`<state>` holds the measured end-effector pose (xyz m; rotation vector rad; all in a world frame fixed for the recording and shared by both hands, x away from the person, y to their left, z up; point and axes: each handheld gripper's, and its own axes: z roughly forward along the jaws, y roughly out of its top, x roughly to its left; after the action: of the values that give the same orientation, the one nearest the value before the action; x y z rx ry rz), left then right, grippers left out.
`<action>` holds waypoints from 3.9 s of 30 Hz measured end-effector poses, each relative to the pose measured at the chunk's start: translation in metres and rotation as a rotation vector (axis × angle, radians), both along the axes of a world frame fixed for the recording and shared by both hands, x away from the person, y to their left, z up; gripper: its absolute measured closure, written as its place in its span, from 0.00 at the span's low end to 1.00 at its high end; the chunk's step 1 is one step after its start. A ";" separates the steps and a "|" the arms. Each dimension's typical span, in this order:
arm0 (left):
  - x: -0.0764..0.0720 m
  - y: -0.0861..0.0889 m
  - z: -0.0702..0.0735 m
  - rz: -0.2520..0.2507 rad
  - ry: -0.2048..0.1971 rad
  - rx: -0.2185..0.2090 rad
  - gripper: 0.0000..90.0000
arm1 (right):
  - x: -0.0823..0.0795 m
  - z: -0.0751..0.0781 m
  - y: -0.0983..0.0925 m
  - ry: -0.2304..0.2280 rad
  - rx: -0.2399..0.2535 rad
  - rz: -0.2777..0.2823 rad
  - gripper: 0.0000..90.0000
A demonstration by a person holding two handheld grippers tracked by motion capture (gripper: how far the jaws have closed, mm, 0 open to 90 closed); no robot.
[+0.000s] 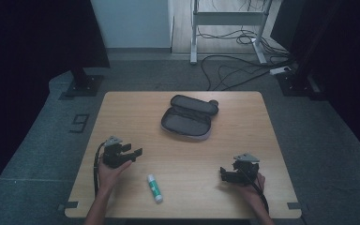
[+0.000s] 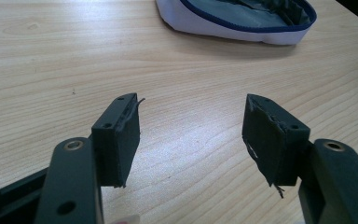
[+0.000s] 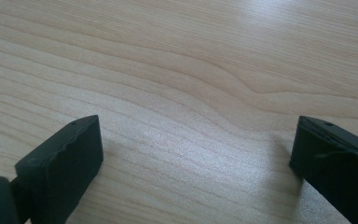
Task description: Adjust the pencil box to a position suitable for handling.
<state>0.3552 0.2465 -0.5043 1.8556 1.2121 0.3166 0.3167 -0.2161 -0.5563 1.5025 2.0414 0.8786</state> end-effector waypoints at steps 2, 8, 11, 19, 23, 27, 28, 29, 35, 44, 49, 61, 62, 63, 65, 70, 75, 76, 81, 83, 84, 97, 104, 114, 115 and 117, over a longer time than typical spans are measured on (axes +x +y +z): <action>0.000 0.000 0.001 -0.002 -0.001 -0.001 0.41 | 0.000 0.000 0.000 0.000 0.000 0.001 0.02; 0.000 -0.002 0.000 -0.006 0.001 0.001 0.41 | -0.001 0.000 0.000 -0.004 0.001 0.009 0.03; 0.000 -0.002 0.000 -0.007 0.001 0.001 0.41 | 0.000 0.000 0.000 -0.003 0.001 0.009 0.03; 0.000 -0.003 0.001 -0.008 -0.002 -0.002 0.41 | 0.000 0.000 0.000 -0.004 0.005 0.005 0.04; 0.000 -0.004 0.001 -0.007 -0.002 -0.002 0.41 | -0.001 0.000 0.000 -0.007 0.004 0.011 0.05; 0.002 -0.004 0.002 -0.007 -0.010 -0.009 0.41 | -0.001 0.001 0.000 -0.005 0.005 0.012 0.07; 0.002 -0.003 0.003 -0.008 -0.009 -0.014 0.41 | 0.000 0.002 0.000 -0.003 0.008 0.011 0.09; 0.003 -0.003 0.004 -0.011 -0.007 -0.011 0.41 | 0.000 0.003 0.000 0.000 0.012 0.016 0.10; 0.005 -0.003 0.008 -0.010 -0.016 -0.010 0.41 | 0.001 0.009 -0.001 -0.017 0.035 0.017 0.13; 0.013 -0.012 0.014 -0.014 -0.028 0.010 0.41 | 0.006 0.020 -0.001 -0.034 0.074 0.037 0.15; 0.020 -0.019 0.015 -0.027 -0.018 0.017 0.41 | 0.010 0.028 0.002 -0.051 0.088 0.042 0.17; 0.037 -0.026 0.019 -0.015 -0.010 0.016 0.42 | 0.027 0.044 0.014 -0.068 0.101 0.050 0.22; 0.038 -0.027 0.020 -0.014 -0.011 0.015 0.42 | 0.028 0.045 0.015 -0.071 0.108 0.049 0.24; 0.040 -0.028 0.020 -0.015 -0.012 0.019 0.42 | 0.029 0.046 0.016 -0.070 0.112 0.052 0.24; 0.042 -0.030 0.021 -0.017 -0.009 0.016 0.42 | 0.032 0.048 0.018 -0.068 0.112 0.056 0.25; 0.048 -0.036 0.022 -0.021 -0.005 0.023 0.42 | 0.036 0.052 0.022 -0.075 0.121 0.065 0.27; 0.053 -0.039 0.021 -0.023 0.003 0.027 0.42 | 0.041 0.051 0.025 -0.061 0.123 0.073 0.27; 0.054 -0.039 0.021 -0.025 0.003 0.030 0.42 | 0.042 0.051 0.025 -0.060 0.122 0.074 0.27; 0.059 -0.043 0.024 -0.023 0.005 0.036 0.42 | 0.047 0.056 0.027 -0.066 0.125 0.075 0.28; 0.061 -0.045 0.025 -0.020 -0.005 0.036 0.42 | 0.049 0.058 0.027 -0.071 0.128 0.075 0.29; 0.062 -0.046 0.025 -0.022 0.002 0.039 0.42 | 0.049 0.059 0.027 -0.073 0.130 0.077 0.30; 0.076 -0.061 0.026 -0.017 0.008 0.038 0.43 | 0.061 0.064 0.034 -0.071 0.141 0.072 0.30; 0.085 -0.073 0.026 -0.020 0.000 0.050 0.43 | 0.069 0.063 0.038 -0.055 0.142 0.074 0.30; 0.095 -0.081 0.024 -0.013 0.008 0.062 0.43 | 0.078 0.064 0.044 -0.053 0.141 0.074 0.31; 0.096 -0.081 0.024 -0.014 0.007 0.067 0.43 | 0.078 0.063 0.044 -0.050 0.139 0.075 0.31; 0.098 -0.083 0.026 -0.017 0.003 0.075 0.43 | 0.080 0.061 0.044 -0.044 0.139 0.072 0.31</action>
<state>0.4532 0.1638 -0.4787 1.9299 1.2007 0.3544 0.3966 -0.1722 -0.4954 1.4748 2.0498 1.0928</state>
